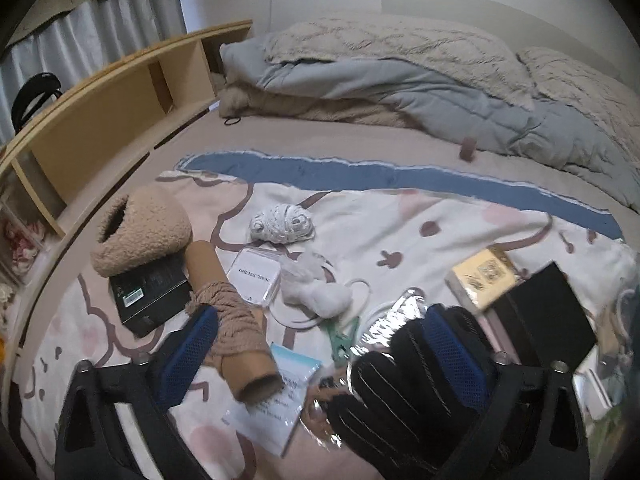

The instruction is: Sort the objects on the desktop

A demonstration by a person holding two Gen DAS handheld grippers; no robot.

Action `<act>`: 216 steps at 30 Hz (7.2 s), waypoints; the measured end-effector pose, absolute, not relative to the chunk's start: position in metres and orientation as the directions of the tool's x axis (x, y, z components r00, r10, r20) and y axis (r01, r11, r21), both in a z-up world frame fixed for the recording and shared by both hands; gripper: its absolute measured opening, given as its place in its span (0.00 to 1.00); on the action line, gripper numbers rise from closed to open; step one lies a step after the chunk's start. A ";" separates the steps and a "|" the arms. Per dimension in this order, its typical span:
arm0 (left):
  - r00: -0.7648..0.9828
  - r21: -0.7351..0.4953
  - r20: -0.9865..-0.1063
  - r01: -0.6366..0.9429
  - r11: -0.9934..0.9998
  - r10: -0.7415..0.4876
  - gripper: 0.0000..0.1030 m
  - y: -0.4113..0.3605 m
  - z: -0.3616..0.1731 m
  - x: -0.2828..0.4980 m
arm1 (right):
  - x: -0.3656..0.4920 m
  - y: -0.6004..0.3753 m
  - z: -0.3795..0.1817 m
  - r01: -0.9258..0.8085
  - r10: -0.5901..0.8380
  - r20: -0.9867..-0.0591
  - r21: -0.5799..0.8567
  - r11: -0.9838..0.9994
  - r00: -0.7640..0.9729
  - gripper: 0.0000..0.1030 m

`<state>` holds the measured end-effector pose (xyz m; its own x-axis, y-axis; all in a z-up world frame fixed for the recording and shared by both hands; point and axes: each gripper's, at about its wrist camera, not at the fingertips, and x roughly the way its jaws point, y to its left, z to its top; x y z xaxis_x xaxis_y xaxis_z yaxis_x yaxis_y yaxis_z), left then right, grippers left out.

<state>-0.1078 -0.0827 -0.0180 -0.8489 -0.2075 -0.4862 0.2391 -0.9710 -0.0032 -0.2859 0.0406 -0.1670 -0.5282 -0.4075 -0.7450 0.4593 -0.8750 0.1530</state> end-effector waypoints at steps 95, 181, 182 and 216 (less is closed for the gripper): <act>-0.712 0.039 -0.686 0.166 -0.985 -0.147 0.99 -0.134 -0.099 -0.125 | -0.204 0.088 -0.236 0.426 -0.579 -0.809 0.489 -0.761 -0.107 0.07; -0.711 0.116 -0.695 0.029 -0.993 -0.102 0.99 -0.035 -0.135 -0.117 | -0.107 0.154 -0.240 0.297 -0.250 -0.839 0.111 -0.948 -0.484 0.69; -0.717 0.128 -0.689 0.030 -0.991 -0.111 0.99 -0.029 -0.136 -0.113 | -0.105 0.155 -0.243 0.282 -0.231 -0.836 0.095 -0.955 -0.498 0.69; -0.631 0.059 -0.753 0.217 -0.974 -0.186 0.99 -0.028 -0.208 -0.038 | -0.070 0.249 -0.261 0.007 -0.133 -0.789 0.161 -0.987 -0.600 0.86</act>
<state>-0.0385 -0.0278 -0.2082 -0.6310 -0.1856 -0.7533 0.2166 -0.9745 0.0586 -0.0695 0.2494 -0.2613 -0.5995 -0.1326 -0.7893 0.0070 -0.9870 0.1606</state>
